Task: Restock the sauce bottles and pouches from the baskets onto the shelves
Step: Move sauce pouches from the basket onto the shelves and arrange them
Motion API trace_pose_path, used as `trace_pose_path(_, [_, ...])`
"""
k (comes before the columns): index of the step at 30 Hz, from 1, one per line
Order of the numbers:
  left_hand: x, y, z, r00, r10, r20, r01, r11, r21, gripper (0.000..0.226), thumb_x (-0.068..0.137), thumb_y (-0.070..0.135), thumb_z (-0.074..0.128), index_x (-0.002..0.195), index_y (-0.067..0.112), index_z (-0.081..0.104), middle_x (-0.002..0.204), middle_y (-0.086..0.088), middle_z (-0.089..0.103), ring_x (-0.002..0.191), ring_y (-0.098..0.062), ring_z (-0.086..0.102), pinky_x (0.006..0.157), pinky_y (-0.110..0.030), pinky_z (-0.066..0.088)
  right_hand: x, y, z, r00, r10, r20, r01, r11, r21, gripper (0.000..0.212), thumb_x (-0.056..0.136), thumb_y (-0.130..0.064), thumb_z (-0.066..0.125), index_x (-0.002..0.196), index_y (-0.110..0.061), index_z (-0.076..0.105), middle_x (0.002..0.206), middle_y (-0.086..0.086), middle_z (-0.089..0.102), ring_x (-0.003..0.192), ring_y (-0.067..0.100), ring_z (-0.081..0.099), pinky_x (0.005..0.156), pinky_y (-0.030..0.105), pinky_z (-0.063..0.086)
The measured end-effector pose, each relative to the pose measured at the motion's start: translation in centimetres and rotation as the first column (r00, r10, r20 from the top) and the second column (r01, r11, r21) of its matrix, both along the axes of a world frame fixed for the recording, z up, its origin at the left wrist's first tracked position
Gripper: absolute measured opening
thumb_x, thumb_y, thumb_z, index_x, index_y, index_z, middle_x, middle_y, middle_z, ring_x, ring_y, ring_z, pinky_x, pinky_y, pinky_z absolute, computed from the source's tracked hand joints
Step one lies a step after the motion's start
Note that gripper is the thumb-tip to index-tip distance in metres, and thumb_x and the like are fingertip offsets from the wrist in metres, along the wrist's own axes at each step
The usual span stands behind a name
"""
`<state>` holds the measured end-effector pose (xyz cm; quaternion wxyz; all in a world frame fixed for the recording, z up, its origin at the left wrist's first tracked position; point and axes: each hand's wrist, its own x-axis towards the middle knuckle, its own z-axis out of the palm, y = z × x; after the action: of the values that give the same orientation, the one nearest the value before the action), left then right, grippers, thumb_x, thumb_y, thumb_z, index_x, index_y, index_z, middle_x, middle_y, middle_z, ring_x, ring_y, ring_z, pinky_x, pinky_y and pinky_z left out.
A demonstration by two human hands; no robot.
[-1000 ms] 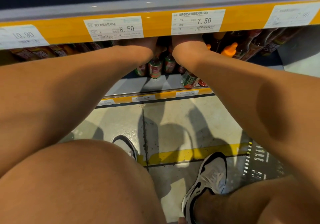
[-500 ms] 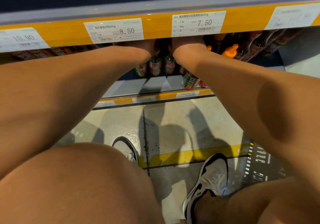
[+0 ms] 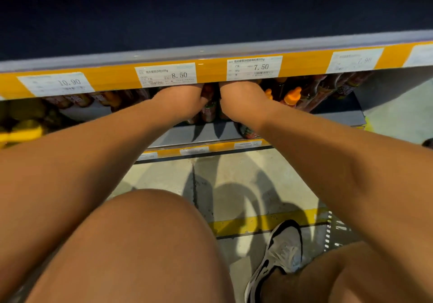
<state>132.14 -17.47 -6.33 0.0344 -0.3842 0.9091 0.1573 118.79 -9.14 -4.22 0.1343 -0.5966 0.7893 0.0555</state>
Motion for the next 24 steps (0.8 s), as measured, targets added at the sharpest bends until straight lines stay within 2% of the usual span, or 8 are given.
trace_pose_path(2, [2.4,1.6,1.1,0.993,-0.081,-0.089,0.073,0.994,-0.082,0.052,0.097,0.035,0.064,0.143,0.018,0.047,0.143,-0.012,0.055,0.128,-0.036,0.054,0.099,-0.047,0.05,0.4,1.3,0.5,0.996,0.093,-0.008,-0.093,0.993,-0.079,0.011,0.094,-0.013,0.065,0.101,-0.016,0.056,0.095,0.007,0.057,0.087,0.03,0.061,0.067,0.041,0.052])
trace_pose_path(4, [4.7,3.3,2.2,0.991,-0.115,-0.066,0.112,0.992,-0.056,0.051,0.096,0.041,0.063,0.14,0.018,0.052,0.135,-0.009,0.059,0.124,-0.032,0.056,0.1,-0.047,0.051,0.5,3.2,1.8,0.988,0.156,-0.013,-0.156,0.985,-0.074,0.017,0.091,-0.017,0.068,0.102,-0.016,0.056,0.1,0.009,0.059,0.093,0.032,0.063,0.069,0.04,0.05])
trace_pose_path(7, [7.2,5.8,4.5,0.987,-0.147,-0.059,0.15,0.988,0.041,0.054,0.098,0.046,0.061,0.143,0.019,0.054,0.138,-0.003,0.059,0.128,-0.023,0.054,0.106,-0.04,0.046,-0.1,6.6,4.3,0.979,0.196,0.053,-0.198,0.979,0.051,0.036,0.093,-0.028,0.069,0.122,-0.011,0.055,0.122,0.013,0.055,0.109,0.034,0.059,0.08,0.04,0.048])
trace_pose_path(10, [8.2,8.2,9.1,0.972,-0.15,-0.179,0.175,0.975,0.136,0.045,0.097,0.048,0.063,0.138,0.028,0.061,0.138,0.009,0.061,0.128,-0.011,0.054,0.105,-0.031,0.044,-1.2,11.4,8.5,0.96,0.198,0.199,-0.199,0.98,-0.015,0.061,0.095,-0.036,0.069,0.149,-0.017,0.047,0.152,0.008,0.044,0.136,0.029,0.047,0.109,0.042,0.044])
trace_pose_path(17, [4.4,16.7,22.5,0.828,-0.246,-0.504,0.376,0.91,0.174,0.044,0.091,0.041,0.07,0.135,0.042,0.063,0.133,0.027,0.061,0.119,0.015,0.054,0.1,-0.008,0.04,-4.2,29.8,18.7,0.891,0.084,0.445,0.098,0.923,-0.372,0.063,0.096,-0.043,0.07,0.152,-0.042,0.041,0.159,-0.024,0.036,0.144,-0.004,0.036,0.113,0.019,0.034])
trace_pose_path(19, [2.0,20.3,25.2,0.779,-0.324,-0.537,0.468,0.87,0.156,0.047,0.088,0.046,0.068,0.135,0.045,0.062,0.13,0.028,0.062,0.117,0.014,0.056,0.091,-0.003,0.041,-5.3,36.1,19.6,0.894,0.001,0.449,0.201,0.893,-0.402,0.063,0.095,-0.044,0.069,0.152,-0.044,0.041,0.158,-0.029,0.036,0.145,-0.01,0.032,0.115,0.015,0.029])
trace_pose_path(22, [-2.6,25.9,27.2,0.715,-0.471,-0.517,0.605,0.787,0.12,0.048,0.091,0.048,0.066,0.137,0.049,0.057,0.131,0.028,0.061,0.116,0.002,0.061,0.092,-0.016,0.05,-7.6,45.4,19.4,0.889,-0.16,0.43,0.345,0.85,-0.398,0.064,0.095,-0.044,0.069,0.153,-0.043,0.042,0.158,-0.028,0.036,0.146,-0.01,0.029,0.118,0.016,0.026])
trace_pose_path(24, [-5.8,29.5,27.2,0.675,-0.577,-0.46,0.68,0.728,0.085,0.05,0.092,0.052,0.063,0.141,0.051,0.052,0.128,0.037,0.055,0.112,0.009,0.058,0.085,-0.012,0.051,-9.3,51.1,18.6,0.86,-0.277,0.429,0.443,0.823,-0.356,0.064,0.095,-0.047,0.068,0.153,-0.044,0.041,0.157,-0.029,0.037,0.145,-0.011,0.03,0.118,0.016,0.027])
